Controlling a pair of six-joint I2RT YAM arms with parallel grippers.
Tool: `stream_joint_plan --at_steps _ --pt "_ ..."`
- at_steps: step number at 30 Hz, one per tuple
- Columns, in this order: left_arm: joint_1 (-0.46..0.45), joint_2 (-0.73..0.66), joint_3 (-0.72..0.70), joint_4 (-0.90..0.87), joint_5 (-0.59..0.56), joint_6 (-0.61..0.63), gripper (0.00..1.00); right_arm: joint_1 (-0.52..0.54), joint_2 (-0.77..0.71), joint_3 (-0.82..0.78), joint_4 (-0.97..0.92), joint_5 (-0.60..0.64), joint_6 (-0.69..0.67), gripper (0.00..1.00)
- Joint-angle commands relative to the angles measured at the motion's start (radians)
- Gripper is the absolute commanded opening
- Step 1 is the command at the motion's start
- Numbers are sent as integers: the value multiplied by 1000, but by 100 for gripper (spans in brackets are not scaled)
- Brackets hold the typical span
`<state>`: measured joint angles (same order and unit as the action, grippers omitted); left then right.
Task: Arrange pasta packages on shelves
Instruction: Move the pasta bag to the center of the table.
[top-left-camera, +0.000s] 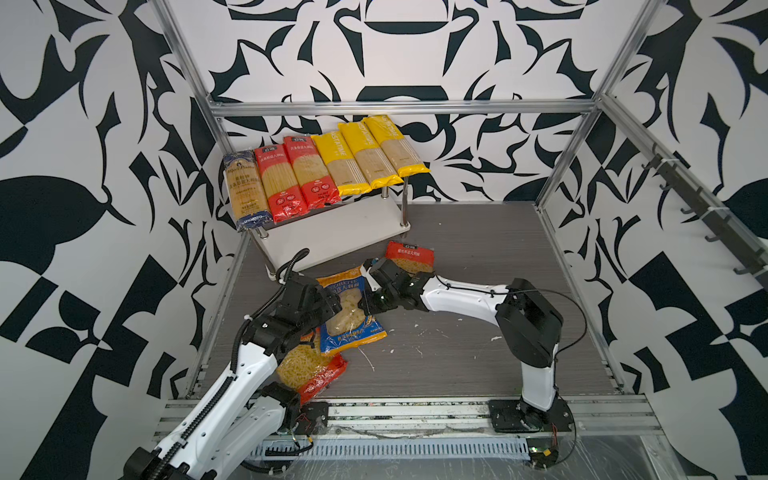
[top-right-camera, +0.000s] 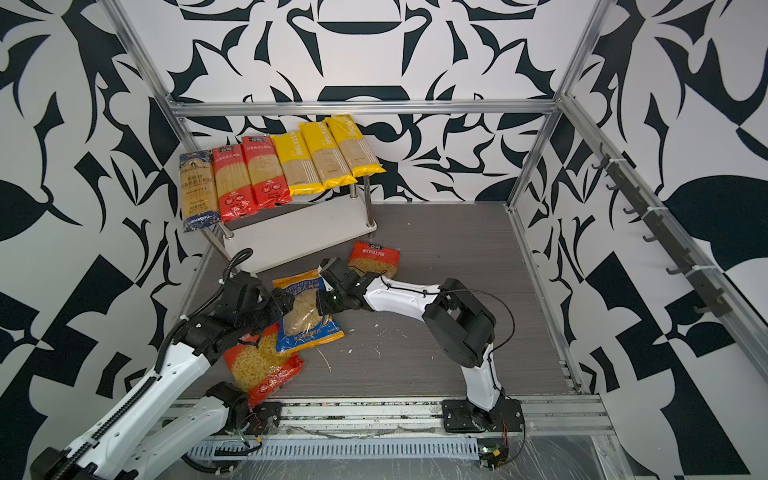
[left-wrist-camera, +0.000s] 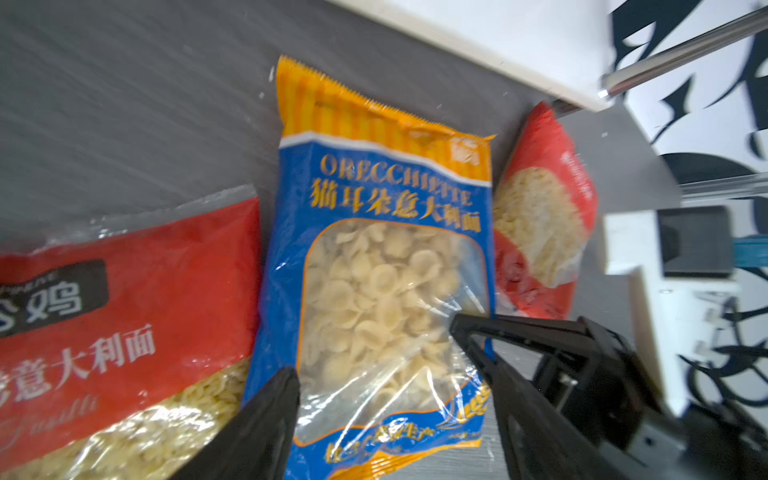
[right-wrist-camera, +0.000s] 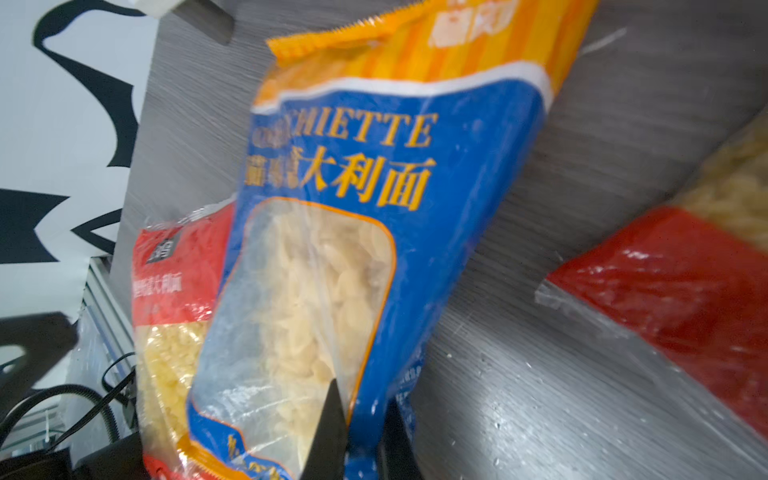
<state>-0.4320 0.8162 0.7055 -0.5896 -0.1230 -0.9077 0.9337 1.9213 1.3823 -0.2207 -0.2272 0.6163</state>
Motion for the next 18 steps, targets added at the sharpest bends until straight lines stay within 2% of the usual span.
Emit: stream_joint_plan --at_steps 1,7,10,14,16,18 --pt "4 -29 59 -32 7 22 77 -7 -127 104 -46 24 -109 0" --pt "4 -34 94 75 93 62 77 -65 -278 57 -70 114 -176 0" --pt "-8 -21 72 154 140 67 77 -98 -384 -88 10 196 -161 0" --pt "-90 34 1 307 156 54 77 -132 -483 -365 206 298 -70 0" --pt "-149 80 -24 358 133 44 78 -139 -501 -487 317 302 -4 0" --pt "-198 133 -49 404 129 24 78 -144 -499 -543 343 277 52 0"
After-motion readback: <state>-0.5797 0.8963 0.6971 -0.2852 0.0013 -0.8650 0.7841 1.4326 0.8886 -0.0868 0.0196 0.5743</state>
